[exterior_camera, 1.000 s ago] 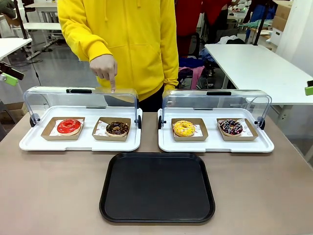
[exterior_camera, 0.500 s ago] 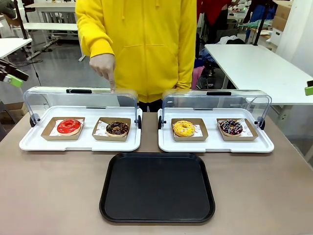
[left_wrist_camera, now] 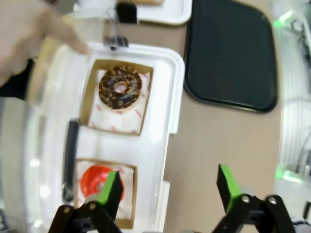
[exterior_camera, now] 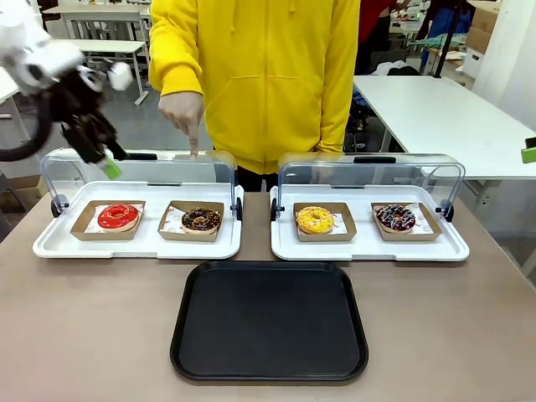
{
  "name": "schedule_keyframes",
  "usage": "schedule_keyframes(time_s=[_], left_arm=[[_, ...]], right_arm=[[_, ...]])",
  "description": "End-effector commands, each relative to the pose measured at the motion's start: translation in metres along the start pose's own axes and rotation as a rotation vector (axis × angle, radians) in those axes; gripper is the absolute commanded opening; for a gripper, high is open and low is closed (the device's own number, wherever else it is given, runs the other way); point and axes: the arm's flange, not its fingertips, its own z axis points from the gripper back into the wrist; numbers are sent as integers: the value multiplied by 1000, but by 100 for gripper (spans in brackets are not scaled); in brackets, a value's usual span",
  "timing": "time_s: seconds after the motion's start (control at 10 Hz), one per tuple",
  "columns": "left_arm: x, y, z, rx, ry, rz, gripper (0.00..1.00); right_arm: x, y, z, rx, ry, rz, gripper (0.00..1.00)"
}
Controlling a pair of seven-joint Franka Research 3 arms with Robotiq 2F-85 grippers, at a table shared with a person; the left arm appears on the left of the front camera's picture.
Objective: Move the second donut from the left to the tray.
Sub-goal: Pick up the Paper togo box containing the Donut indicated by the person and place it on the Handle tray.
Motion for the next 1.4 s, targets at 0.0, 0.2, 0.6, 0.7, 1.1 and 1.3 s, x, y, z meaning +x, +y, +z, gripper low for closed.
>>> schedule_keyframes(time_s=[0.0,0.2,0.6,0.7,1.1,1.3], left_arm=[[14,-17,-31,50,93,-46,100],[29,-37,-65,82,116,-95,100],[32,-37,-137,176,234,-197,100],[32,-27,-146,170,268,-198,100],[34,8,-173,154,319,-194,100],[28,0,-171,139,299,-211,100]], right_arm=[[0,-3,-1,1,-29,24,100],[0,-3,-1,1,-29,24,100],[0,-3,-1,1,-29,24,100],[0,-3,-1,1,-29,24,100],[0,-3,-1,1,-29,24,100],[0,-3,-1,1,-29,24,100]])
